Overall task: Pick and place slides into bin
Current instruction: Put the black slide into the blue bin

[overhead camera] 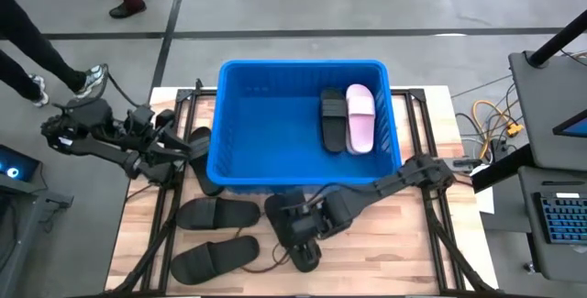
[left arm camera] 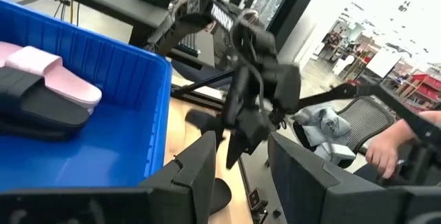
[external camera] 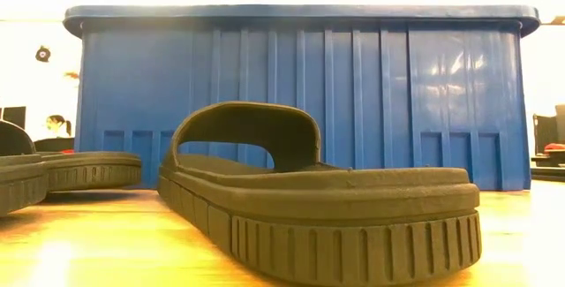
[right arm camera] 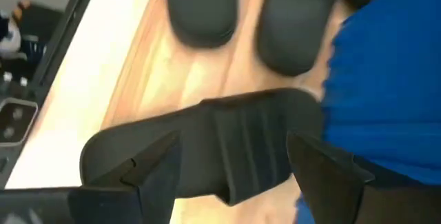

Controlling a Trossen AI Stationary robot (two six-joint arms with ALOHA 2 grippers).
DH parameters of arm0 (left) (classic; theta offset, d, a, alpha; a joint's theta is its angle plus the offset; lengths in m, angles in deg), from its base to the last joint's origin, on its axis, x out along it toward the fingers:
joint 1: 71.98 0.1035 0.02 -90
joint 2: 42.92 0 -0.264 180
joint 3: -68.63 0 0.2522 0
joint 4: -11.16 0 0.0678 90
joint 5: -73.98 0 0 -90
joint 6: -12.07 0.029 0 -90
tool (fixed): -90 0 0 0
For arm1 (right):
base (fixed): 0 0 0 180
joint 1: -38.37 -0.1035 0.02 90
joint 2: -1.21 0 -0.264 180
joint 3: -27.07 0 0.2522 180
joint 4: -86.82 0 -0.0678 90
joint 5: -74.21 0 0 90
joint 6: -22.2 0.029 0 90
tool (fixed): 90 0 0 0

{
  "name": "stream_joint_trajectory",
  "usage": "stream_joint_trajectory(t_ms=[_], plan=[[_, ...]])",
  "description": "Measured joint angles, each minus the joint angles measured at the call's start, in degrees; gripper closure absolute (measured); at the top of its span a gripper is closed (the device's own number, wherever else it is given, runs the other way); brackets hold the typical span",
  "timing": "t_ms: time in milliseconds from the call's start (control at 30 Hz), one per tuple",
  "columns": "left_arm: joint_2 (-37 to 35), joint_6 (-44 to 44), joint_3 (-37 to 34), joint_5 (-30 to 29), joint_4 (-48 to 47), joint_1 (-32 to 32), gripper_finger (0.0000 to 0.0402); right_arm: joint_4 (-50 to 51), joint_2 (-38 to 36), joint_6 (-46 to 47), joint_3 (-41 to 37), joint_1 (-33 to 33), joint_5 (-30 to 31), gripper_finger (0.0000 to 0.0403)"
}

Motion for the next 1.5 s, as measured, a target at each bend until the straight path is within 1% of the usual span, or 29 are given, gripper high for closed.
stream_joint_trajectory(t_ms=[133,300,333,500,733,800,867,933,1067,1233,1367,1433,1500], plan=[[-0.81,0.0,0.02,-0.09,0.04,0.02,0.0283,0.13,2.55,-1.14,-0.27,-1.22,0.47,0.0152],[-1.32,-0.01,0.02,-1.19,0.04,0.02,0.0283,0.09,5.33,-1.45,-0.42,-1.27,0.59,0.0154],[-1.33,-0.02,0.02,-1.55,0.06,0.02,0.0283,0.05,5.91,-1.44,-0.43,-1.25,1.43,0.0155],[-1.29,0.0,0.02,-1.75,0.05,0.04,0.0283,0.27,9.04,-0.13,-0.6,-1.38,9.54,0.016],[-1.6,0.0,0.04,-1.75,-0.05,0.04,0.0283,0.82,11.53,-3.12,-0.62,-1.49,10.54,0.0162],[-1.57,0.0,0.04,-1.79,0.06,0.04,0.0283,1.21,12.29,-3.41,-0.69,-1.53,12.59,0.0163],[-1.68,0.02,0.04,-1.81,0.04,0.04,0.0283,1.1,12.66,-2.73,-0.98,-1.61,16.09,0.0164],[-1.68,0.0,0.04,-1.81,0.02,0.04,0.0283,0.51,12.67,-1.18,-2.05,-1.58,17.51,0.0164],[-1.77,0.02,0.04,-1.86,0.02,0.04,0.0283,0.55,12.67,4.38,-2.63,-0.86,17.34,0.0164],[-1.74,0.07,0.04,-1.88,0.02,0.04,0.0283,0.4,12.62,5.67,-3.74,0.25,16.58,0.0164],[-1.68,0.09,0.04,-1.95,0.0,0.04,0.0283,0.1,12.62,6.13,-4.14,0.41,16.89,0.0182],[-1.53,0.09,0.04,-1.95,0.02,0.04,0.0283,-0.64,12.62,6.7,-4.25,0.41,17.1,0.0202],[-1.62,0.09,0.04,-1.94,0.02,0.04,0.0283,-1.28,12.62,7.43,-4.24,0.41,17.13,0.0232]])
